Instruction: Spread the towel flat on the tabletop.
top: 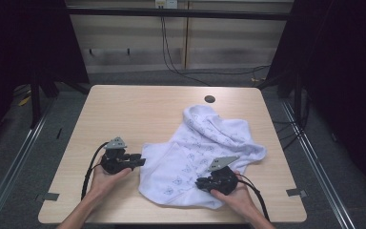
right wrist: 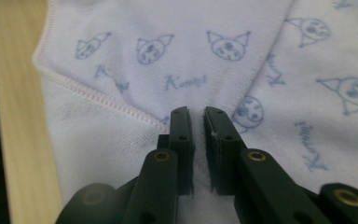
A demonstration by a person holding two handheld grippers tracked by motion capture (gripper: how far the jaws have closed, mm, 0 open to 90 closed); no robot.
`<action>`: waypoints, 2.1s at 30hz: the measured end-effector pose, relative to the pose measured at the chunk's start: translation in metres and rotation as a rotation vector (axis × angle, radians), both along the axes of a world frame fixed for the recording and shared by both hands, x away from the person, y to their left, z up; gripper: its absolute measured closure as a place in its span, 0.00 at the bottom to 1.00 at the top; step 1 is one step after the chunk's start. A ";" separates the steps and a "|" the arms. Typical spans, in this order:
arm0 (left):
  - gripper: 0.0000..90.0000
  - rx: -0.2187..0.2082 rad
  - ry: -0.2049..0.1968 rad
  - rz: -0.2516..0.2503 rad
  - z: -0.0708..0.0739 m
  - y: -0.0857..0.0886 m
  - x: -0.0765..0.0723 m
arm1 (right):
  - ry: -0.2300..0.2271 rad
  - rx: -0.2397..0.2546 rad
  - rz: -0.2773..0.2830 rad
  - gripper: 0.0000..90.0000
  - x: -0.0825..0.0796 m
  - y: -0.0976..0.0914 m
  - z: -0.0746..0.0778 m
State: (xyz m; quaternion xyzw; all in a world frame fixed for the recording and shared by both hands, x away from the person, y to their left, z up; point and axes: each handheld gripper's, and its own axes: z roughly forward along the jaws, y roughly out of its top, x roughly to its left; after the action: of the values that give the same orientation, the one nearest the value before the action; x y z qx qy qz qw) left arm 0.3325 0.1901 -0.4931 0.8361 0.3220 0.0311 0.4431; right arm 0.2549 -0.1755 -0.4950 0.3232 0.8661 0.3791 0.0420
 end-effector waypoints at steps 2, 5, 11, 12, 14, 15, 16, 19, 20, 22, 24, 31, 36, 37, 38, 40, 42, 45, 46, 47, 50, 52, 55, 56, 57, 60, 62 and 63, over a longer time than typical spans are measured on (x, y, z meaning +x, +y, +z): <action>0.74 -0.015 0.020 -0.055 0.000 -0.008 -0.003 | 0.000 0.000 -0.031 0.93 0.005 -0.014 -0.001; 0.73 0.007 0.041 -0.121 -0.004 -0.023 -0.008 | -0.006 -0.013 -0.090 0.87 0.010 -0.030 -0.001; 0.84 0.054 0.046 -0.170 -0.009 -0.033 -0.014 | -0.046 0.029 -0.132 0.68 0.003 -0.027 0.011; 0.85 0.045 0.057 -0.176 -0.010 -0.031 -0.019 | -0.059 0.066 -0.113 0.68 -0.003 -0.016 0.018; 0.87 0.048 0.061 -0.190 -0.009 -0.029 -0.026 | -0.044 0.091 -0.070 0.70 -0.007 0.002 0.021; 0.87 0.048 0.061 -0.190 -0.009 -0.029 -0.026 | -0.044 0.091 -0.070 0.70 -0.007 0.002 0.021; 0.87 0.069 0.069 -0.204 -0.007 -0.028 -0.033 | -0.006 0.136 0.003 0.73 -0.009 0.024 0.018; 0.85 0.080 0.064 -0.211 -0.006 -0.027 -0.038 | 0.015 0.131 0.081 0.72 -0.014 0.049 0.014; 0.85 0.093 0.057 -0.206 -0.006 -0.026 -0.038 | 0.025 0.134 0.115 0.70 -0.017 0.061 0.012; 0.84 0.089 0.063 -0.199 -0.006 -0.025 -0.036 | 0.042 0.121 0.198 0.65 -0.024 0.088 0.006; 0.83 0.076 0.065 -0.196 -0.007 -0.024 -0.033 | 0.070 0.127 0.226 0.65 -0.025 0.097 0.002; 0.82 0.074 0.066 -0.176 -0.008 -0.023 -0.030 | -0.054 0.052 0.265 0.74 -0.031 0.106 -0.006; 0.82 0.077 0.063 -0.171 -0.007 -0.025 -0.029 | -0.086 0.016 0.231 0.96 -0.032 0.102 -0.001; 0.82 0.084 0.060 -0.172 -0.007 -0.025 -0.029 | -0.077 0.031 0.214 0.96 -0.031 0.098 0.002; 0.82 0.086 0.054 -0.174 -0.007 -0.025 -0.029 | -0.063 0.063 0.206 0.96 -0.030 0.093 0.005; 0.82 0.085 0.054 -0.175 -0.007 -0.025 -0.029 | -0.070 0.098 0.183 0.96 -0.028 0.081 0.015; 0.82 0.075 0.057 -0.169 -0.008 -0.026 -0.027 | -0.084 0.137 0.134 0.96 -0.026 0.061 0.027; 0.82 0.091 0.060 -0.163 -0.006 -0.029 -0.024 | -0.072 0.181 0.065 0.96 -0.023 0.025 0.035; 0.81 0.093 0.060 -0.162 -0.006 -0.029 -0.024 | -0.077 0.171 0.021 0.96 -0.024 0.017 0.034; 0.81 0.093 0.060 -0.162 -0.006 -0.029 -0.024 | -0.067 0.175 -0.001 0.96 -0.023 0.008 0.034; 0.80 0.092 0.059 -0.160 -0.006 -0.029 -0.024 | -0.063 0.159 -0.073 0.96 -0.020 -0.019 0.031; 0.78 0.093 0.059 -0.159 -0.006 -0.030 -0.025 | -0.050 0.144 -0.123 0.95 -0.016 -0.038 0.024; 0.78 0.092 0.058 -0.164 -0.006 -0.031 -0.025 | 0.002 0.101 -0.213 0.77 -0.006 -0.066 0.007; 0.77 0.093 0.058 -0.165 -0.006 -0.031 -0.025 | 0.017 0.089 -0.227 0.70 -0.004 -0.070 0.004; 0.77 0.095 0.057 -0.164 -0.006 -0.031 -0.025 | 0.020 0.074 -0.243 0.66 -0.004 -0.072 0.003; 0.76 0.095 0.060 -0.164 -0.006 -0.030 -0.026 | 0.029 0.076 -0.268 0.60 -0.004 -0.077 0.002; 0.74 0.093 0.064 -0.159 -0.005 -0.029 -0.024 | 0.042 0.083 -0.265 0.59 -0.003 -0.077 0.001; 0.73 0.098 0.063 -0.156 -0.005 -0.028 -0.024 | 0.044 0.083 -0.265 0.57 -0.002 -0.077 0.001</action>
State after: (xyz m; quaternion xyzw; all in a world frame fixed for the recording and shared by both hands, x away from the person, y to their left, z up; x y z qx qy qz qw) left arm 0.3090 0.1623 -0.4978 0.8798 0.2678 -0.0143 0.3925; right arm 0.2527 -0.2521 -0.4944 0.4445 0.8001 0.3984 0.0593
